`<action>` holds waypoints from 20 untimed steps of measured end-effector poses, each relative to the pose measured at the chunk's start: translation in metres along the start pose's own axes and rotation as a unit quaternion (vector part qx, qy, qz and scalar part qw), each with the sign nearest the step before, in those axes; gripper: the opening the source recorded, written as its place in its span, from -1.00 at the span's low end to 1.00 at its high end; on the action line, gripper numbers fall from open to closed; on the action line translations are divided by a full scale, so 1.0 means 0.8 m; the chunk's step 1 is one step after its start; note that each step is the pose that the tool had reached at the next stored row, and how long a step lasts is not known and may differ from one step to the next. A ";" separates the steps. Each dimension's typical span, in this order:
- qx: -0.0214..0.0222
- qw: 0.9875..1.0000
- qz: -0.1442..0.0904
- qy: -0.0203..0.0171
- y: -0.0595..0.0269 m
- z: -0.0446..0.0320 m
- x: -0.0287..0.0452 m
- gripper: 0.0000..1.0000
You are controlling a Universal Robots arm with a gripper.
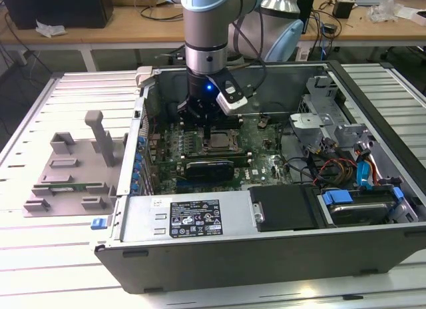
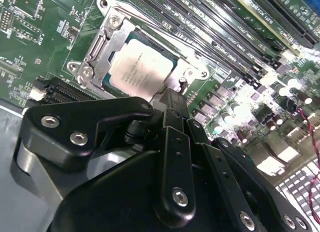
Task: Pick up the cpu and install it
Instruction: 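Close the cpu cover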
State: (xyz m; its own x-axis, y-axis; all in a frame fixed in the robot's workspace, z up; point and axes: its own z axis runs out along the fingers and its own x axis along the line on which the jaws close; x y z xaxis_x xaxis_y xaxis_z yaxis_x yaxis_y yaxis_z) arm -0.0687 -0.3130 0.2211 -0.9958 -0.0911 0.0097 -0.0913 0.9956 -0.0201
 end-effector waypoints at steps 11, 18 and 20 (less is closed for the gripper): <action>0.000 1.000 0.000 0.000 -0.006 -0.0049 -0.0414 -0.79; 0.001 1.000 0.000 0.000 -0.016 -0.0303 -0.0424 -0.79; 0.001 1.000 0.000 0.000 -0.018 -0.0303 -0.0422 -0.79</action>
State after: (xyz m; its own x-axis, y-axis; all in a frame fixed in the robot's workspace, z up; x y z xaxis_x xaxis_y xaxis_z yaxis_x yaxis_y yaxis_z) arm -0.0335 -0.3237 0.2453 -0.9958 -0.0911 0.0099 -0.0913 0.9956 -0.0223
